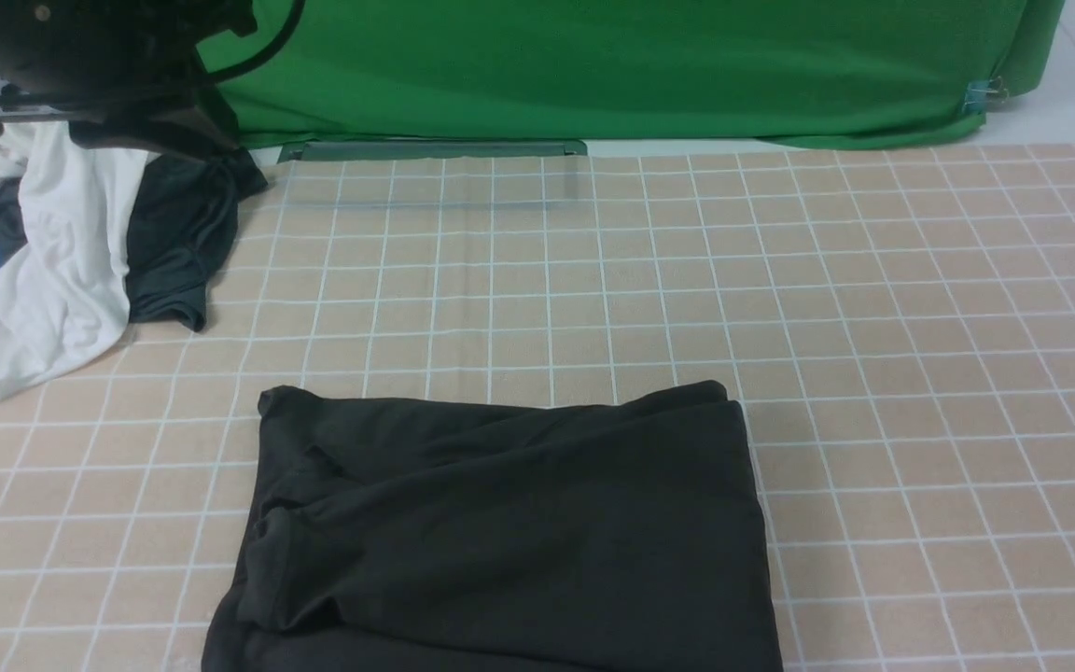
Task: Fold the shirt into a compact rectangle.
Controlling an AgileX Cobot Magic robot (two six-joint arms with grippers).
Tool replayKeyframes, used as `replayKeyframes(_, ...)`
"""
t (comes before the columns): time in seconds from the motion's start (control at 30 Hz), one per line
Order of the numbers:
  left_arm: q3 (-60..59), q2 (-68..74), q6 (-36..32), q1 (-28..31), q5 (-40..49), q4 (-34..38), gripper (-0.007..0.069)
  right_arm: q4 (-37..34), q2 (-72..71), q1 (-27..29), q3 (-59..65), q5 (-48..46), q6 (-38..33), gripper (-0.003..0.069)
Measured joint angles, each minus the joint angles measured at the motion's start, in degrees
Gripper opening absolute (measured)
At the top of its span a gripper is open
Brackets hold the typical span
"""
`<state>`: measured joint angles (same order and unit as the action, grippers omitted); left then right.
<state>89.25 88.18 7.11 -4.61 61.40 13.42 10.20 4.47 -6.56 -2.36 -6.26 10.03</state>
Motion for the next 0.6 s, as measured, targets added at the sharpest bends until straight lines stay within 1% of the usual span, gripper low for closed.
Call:
replayKeyframes(0.13,0.00,0.00,-0.12,0.00,2.06,0.75,0.0108,-2.13,-2.99,0.11,2.65,-1.51,0.05,0.0114)
replayKeyframes(0.2,0.07,-0.18,-0.12,0.00,4.16,1.03,0.0108,-2.82,-4.15,0.17,2.82,-5.39,0.05,0.0123)
replayKeyframes(0.33,0.33,-1.29,-0.34,0.00,7.26,1.21,0.0108,-3.19,-4.47,1.09,2.80,-6.00,0.05,0.0139)
replayKeyframes(0.43,0.33,-2.55,-0.29,0.00,7.92,1.07,0.0101,-3.54,-4.47,1.72,2.80,-6.30,0.05,0.0144)
replayKeyframes(0.6,0.35,-6.42,-0.29,0.00,8.23,0.92,0.0019,-3.70,-4.47,2.74,2.80,-6.50,0.05,0.0162)
